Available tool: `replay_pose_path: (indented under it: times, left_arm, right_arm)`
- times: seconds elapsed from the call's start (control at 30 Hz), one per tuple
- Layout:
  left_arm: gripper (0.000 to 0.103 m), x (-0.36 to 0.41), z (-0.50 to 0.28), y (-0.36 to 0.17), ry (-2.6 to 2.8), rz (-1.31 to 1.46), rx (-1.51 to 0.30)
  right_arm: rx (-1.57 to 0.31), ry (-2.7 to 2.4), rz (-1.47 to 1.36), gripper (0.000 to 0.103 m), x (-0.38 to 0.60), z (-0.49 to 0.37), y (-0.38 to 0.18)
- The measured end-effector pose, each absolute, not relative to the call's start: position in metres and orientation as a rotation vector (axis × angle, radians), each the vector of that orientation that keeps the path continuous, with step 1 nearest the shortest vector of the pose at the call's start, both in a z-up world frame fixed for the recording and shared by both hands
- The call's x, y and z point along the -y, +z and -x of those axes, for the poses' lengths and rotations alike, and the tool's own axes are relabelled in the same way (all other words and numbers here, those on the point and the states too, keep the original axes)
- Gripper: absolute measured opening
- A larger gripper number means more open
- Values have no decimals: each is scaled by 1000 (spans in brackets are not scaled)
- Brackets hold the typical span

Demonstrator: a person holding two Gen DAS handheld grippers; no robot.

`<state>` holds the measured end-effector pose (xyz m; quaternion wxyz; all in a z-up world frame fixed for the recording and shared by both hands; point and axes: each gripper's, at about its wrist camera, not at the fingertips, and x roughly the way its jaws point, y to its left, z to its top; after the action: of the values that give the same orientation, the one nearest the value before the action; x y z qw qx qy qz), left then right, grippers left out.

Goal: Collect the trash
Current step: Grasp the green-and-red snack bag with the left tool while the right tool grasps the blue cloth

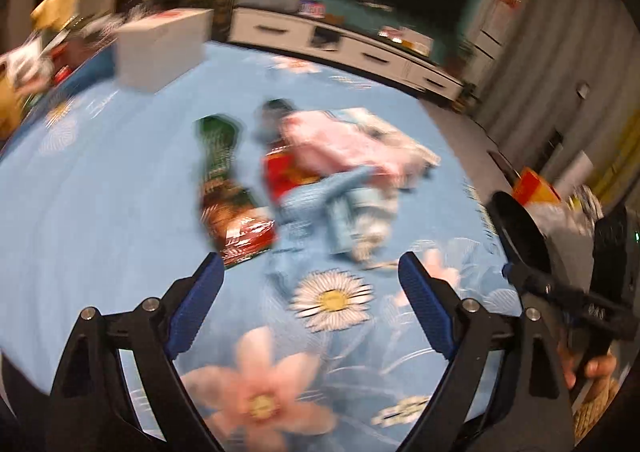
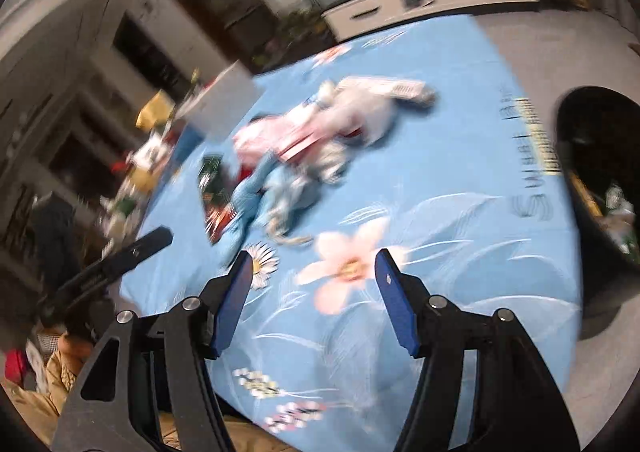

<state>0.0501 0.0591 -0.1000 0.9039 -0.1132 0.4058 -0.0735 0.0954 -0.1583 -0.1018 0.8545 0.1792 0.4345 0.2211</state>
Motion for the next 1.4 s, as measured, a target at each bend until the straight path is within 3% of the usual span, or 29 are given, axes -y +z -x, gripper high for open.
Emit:
replay_pose_path:
  times: [0.23, 0.93, 1.17, 1.23, 1.3, 1.4]
  left_arm:
    - [89, -103, -45, -116, -113, 309, -836]
    - [89, -152, -69, -139, -96, 434, -830]
    - [89, -154, -80, -145, -104, 434, -834]
    - [89, -155, -84, -146, -111, 437, -834]
    - [89, -155, -88, -146, -117, 442, -833]
    - [89, -153, -94, -146, -126, 442, -829]
  right_arm:
    - [-1001, 564, -272, 63, 87, -114, -112]
    - [-986, 576, -95, 62, -2, -186, -123]
    - [-989, 486, -40, 54, -15, -203, -140]
    - [-985, 476, -30, 49, -18, -205, -143]
    - [-980, 477, -28, 34, -19, -207, -145]
    - [-954, 488, -37, 29, -16, -205, -144]
